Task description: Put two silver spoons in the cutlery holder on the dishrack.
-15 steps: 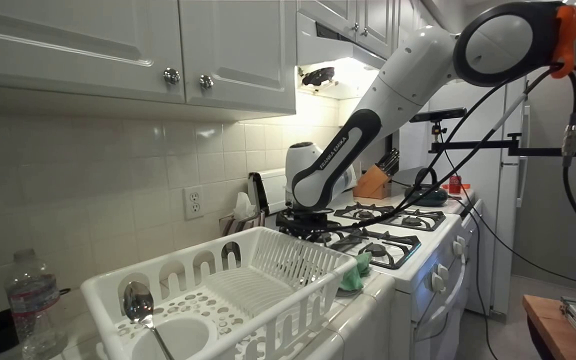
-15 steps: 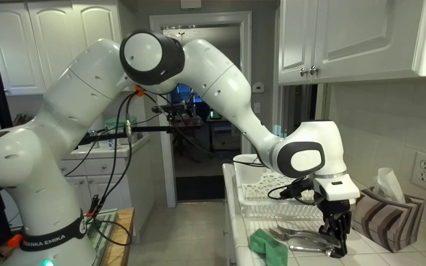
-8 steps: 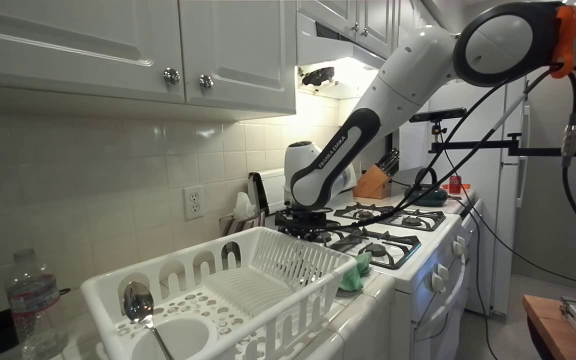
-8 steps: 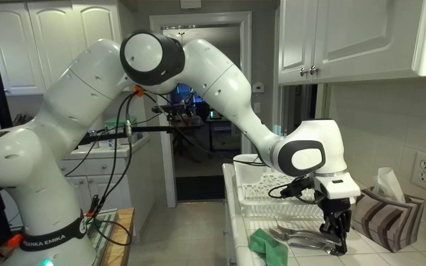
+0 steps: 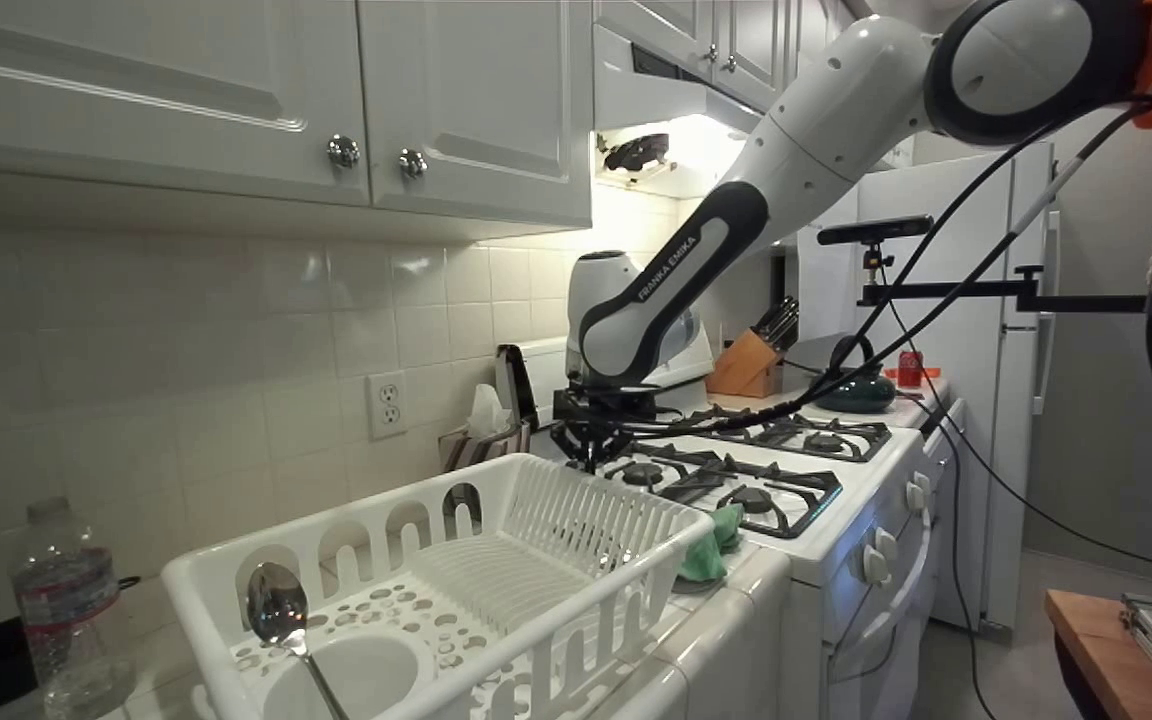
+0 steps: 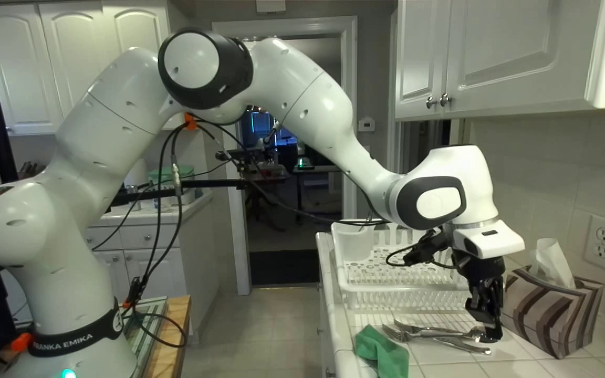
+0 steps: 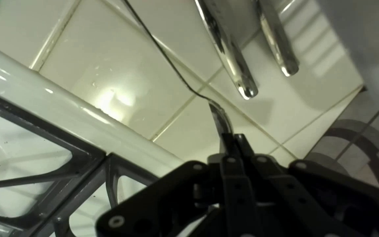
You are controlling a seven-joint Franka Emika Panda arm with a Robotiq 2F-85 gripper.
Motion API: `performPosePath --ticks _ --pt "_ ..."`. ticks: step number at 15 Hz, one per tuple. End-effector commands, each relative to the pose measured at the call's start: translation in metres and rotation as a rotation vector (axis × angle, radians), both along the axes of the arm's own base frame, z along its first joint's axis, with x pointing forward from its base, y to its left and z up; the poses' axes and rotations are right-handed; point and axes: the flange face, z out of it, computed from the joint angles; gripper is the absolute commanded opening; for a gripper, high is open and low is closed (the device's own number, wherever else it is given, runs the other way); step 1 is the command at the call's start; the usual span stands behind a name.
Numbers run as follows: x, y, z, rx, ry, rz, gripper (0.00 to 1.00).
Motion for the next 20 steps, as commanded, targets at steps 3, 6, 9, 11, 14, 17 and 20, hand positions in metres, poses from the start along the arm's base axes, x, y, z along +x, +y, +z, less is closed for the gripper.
performPosePath --ticks 3,6,9,11,14,17,20 --pt "-0.011 0.023 0.04 0.01 0.062 0.093 0.01" --pt "-0.013 0.04 0.061 0.021 0.054 0.139 0.01" --pt "-0.015 0.063 0.085 0.034 0.008 0.185 0.01" --pt "-0.014 0.083 0.1 0.041 -0.026 0.224 0.01" --pt "-0.008 0.114 0.121 0.049 -0.057 0.279 0.01" --pt "0.0 0.147 0.132 0.02 -0.102 0.317 0.01" --pt "0.009 0.188 0.135 -0.014 -0.136 0.365 0.01"
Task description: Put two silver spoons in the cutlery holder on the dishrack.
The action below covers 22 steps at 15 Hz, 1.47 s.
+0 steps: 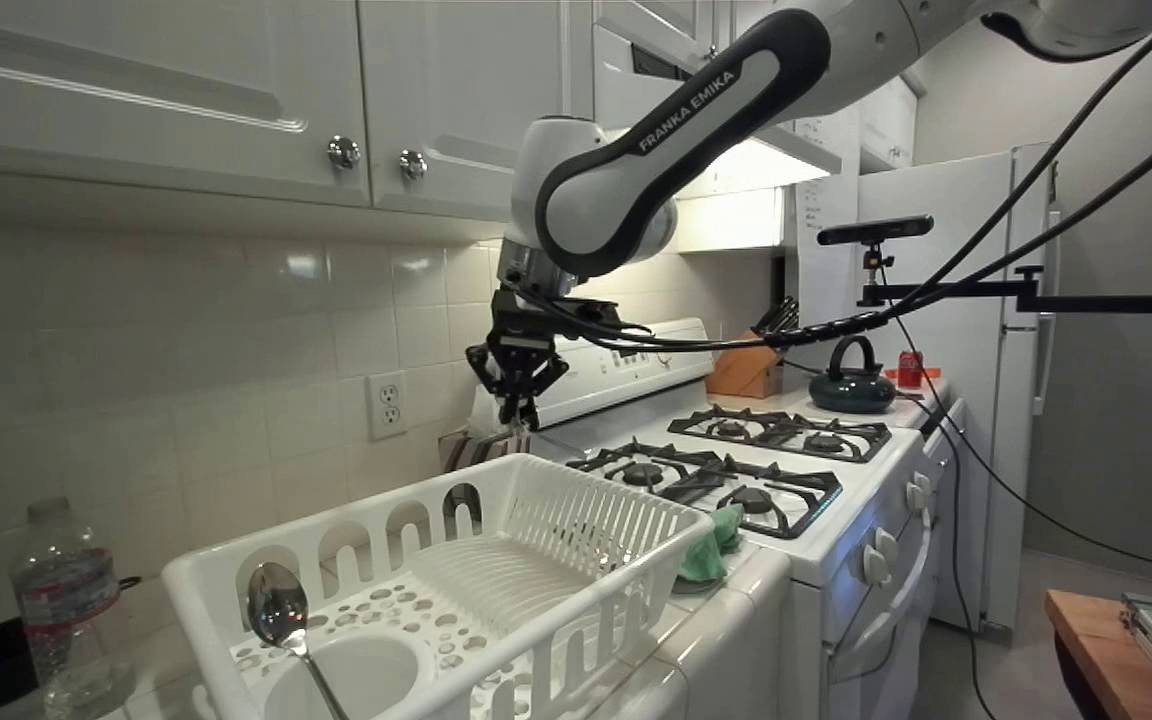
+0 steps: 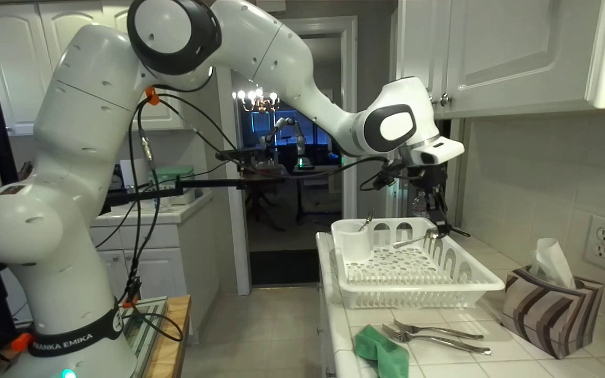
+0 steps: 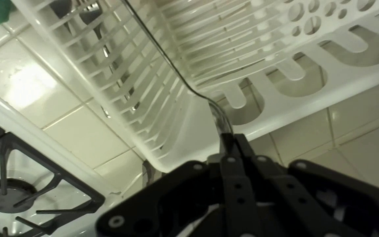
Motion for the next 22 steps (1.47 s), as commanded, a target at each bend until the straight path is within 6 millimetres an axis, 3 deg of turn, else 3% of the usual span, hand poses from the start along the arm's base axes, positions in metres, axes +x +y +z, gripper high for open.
performPosePath --ticks 1,7,19,20,22 --pt "0.005 0.045 0.005 -0.046 -0.048 0.041 0.01" --pt "0.004 0.119 0.012 -0.026 -0.144 0.075 0.01" --pt "-0.013 0.229 -0.003 0.014 -0.254 0.288 0.01" --pt "-0.014 0.215 -0.001 0.031 -0.231 0.249 0.01" --pt "-0.016 0.221 -0.004 0.031 -0.228 0.258 0.03"
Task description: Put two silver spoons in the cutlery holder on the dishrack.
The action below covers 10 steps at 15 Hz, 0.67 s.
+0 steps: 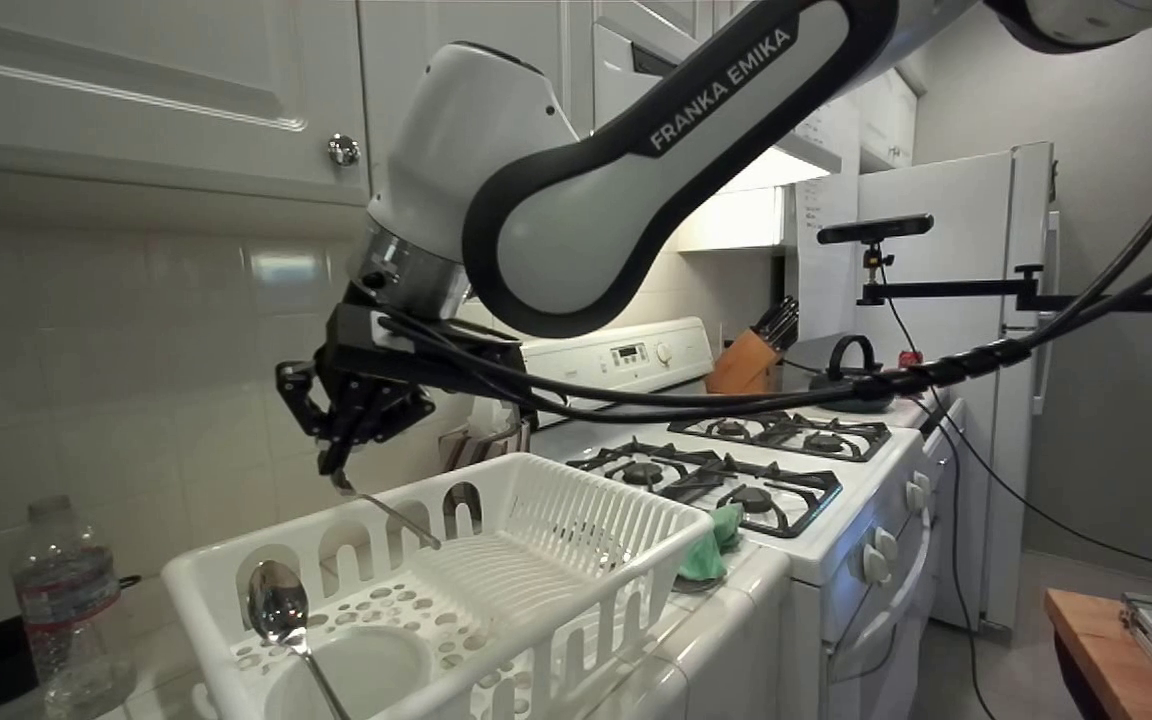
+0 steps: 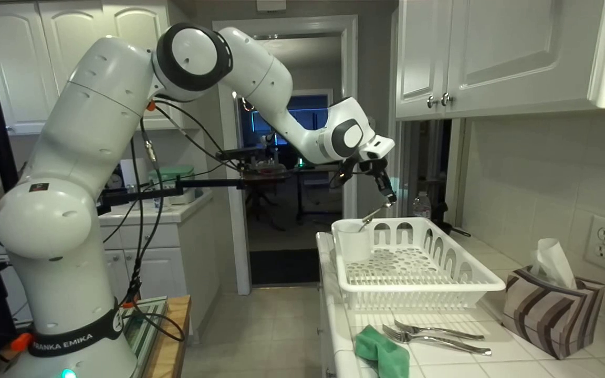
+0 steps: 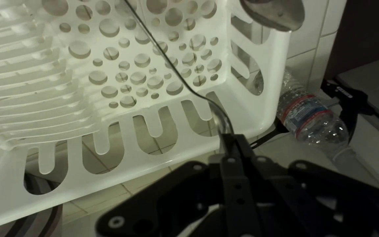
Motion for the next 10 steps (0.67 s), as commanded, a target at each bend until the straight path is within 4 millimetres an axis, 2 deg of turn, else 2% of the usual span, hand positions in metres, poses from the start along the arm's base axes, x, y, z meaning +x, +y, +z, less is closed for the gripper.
performPosePath --ticks 1,3,10 --pt "0.0007 -0.0026 0.0004 0.0 0.0 -0.002 0.03" --pt "0.0025 -0.008 0.0005 -0.001 0.0 -0.01 0.03" --pt "0.0026 -0.0082 0.0005 -0.001 0.0 -0.01 0.03"
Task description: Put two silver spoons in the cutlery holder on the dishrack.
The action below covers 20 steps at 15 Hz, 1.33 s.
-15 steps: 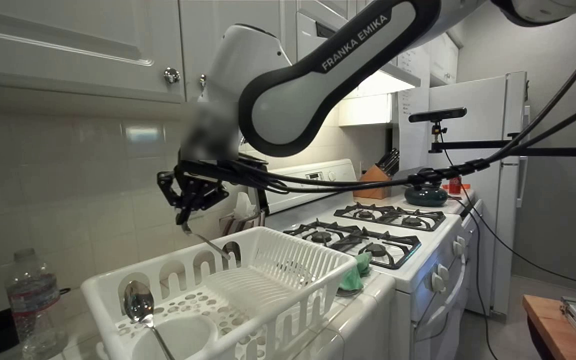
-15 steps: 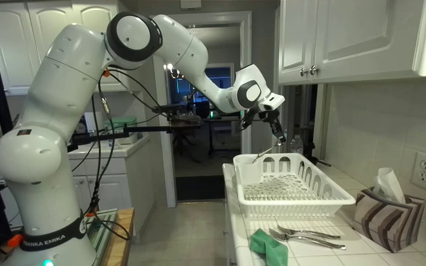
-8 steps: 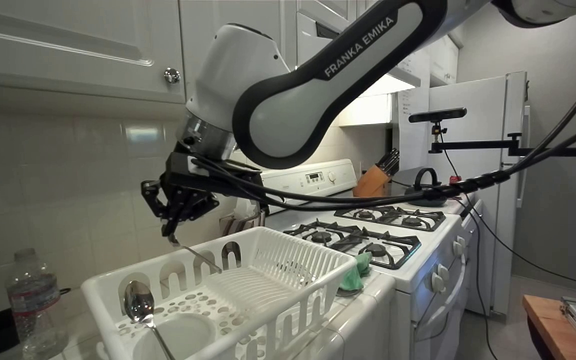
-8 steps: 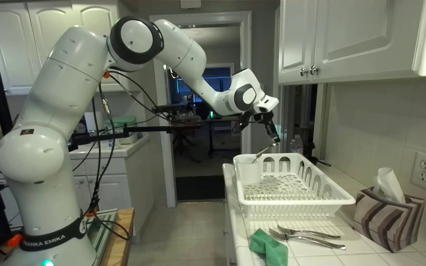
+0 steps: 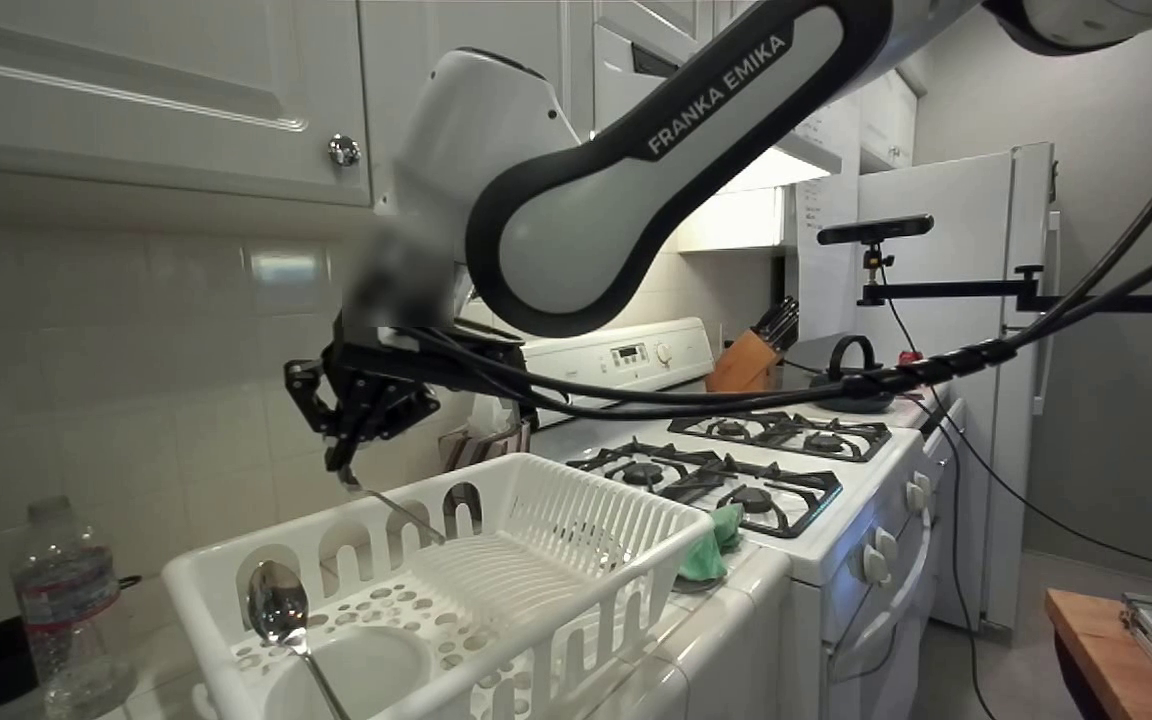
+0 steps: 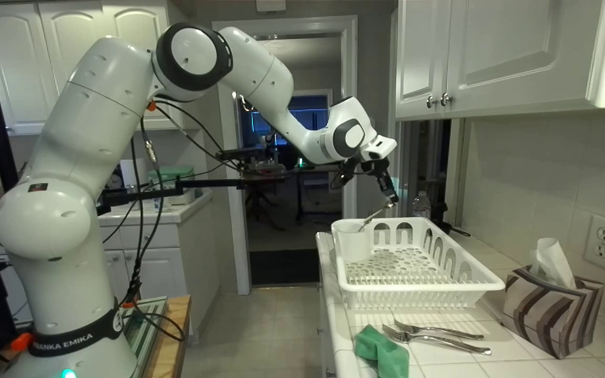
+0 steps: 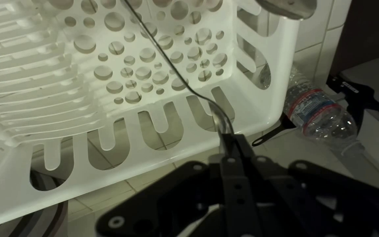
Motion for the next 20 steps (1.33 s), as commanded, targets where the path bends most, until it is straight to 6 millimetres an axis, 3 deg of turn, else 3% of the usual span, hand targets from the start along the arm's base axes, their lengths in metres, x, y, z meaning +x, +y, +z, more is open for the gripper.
performPosePath --ticks 1,10,20 --pt "0.0 -0.001 0.0 0.0 0.001 0.001 0.01" --pt "-0.022 0.054 0.001 -0.024 -0.065 0.129 0.01" --pt "-0.032 0.084 -0.023 0.02 -0.193 0.28 0.01"
